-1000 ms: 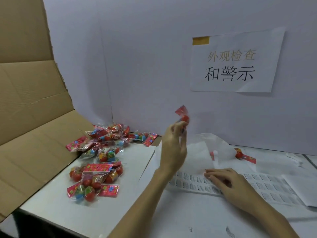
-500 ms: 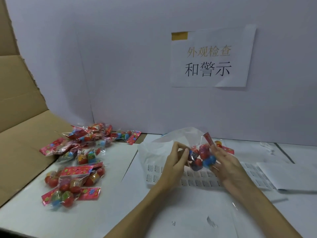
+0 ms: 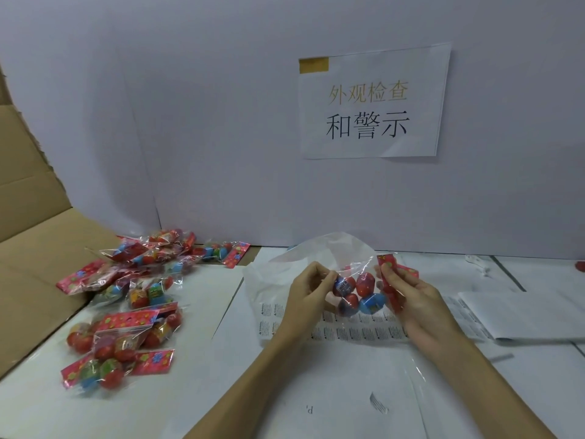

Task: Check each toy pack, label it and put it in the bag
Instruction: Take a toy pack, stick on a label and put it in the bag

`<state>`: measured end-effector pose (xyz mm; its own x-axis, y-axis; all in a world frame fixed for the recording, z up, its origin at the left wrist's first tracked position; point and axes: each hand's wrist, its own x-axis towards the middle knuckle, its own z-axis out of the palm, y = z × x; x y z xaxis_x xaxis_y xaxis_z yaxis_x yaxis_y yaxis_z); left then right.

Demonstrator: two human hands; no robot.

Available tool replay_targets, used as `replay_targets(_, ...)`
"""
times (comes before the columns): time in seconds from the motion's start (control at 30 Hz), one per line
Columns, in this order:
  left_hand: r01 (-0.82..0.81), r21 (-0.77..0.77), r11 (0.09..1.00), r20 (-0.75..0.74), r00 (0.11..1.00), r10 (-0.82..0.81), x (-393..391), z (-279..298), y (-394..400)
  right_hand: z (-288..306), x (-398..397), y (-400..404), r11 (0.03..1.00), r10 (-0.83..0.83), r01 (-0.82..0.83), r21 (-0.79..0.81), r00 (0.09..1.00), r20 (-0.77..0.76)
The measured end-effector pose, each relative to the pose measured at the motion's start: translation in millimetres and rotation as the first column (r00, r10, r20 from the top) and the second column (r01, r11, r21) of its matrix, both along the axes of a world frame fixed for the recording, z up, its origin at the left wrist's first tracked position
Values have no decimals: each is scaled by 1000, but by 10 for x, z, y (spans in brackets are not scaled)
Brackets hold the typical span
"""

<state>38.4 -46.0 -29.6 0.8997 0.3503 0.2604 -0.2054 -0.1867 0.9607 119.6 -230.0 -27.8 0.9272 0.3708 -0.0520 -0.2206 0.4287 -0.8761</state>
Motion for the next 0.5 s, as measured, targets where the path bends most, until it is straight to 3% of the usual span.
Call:
replay_targets(0.1, -38, -129, 991, -49, 998, 32, 8, -39, -15, -13, -14, 7, 997, 74, -73, -18, 996, 40)
replay_targets(0.17, -28, -292, 956, -68, 998, 9, 10, -29, 6, -35, -25, 12, 994, 109, -108, -27, 994, 32)
replay_targets(0.27, 20, -457, 889, -73, 995, -60, 16, -4, 28, -71, -36, 47, 993, 79, -73, -91, 995, 67)
replay_targets(0.4, 106, -318, 942, -118, 982, -150, 5, 4, -2, -90, -40, 84, 979, 1, 46, -199, 973, 231)
replay_targets(0.5, 117, -270, 956, -81, 986, -144, -10, 6, -17, -67, -54, 75, 972, 7, 56, -227, 963, 269)
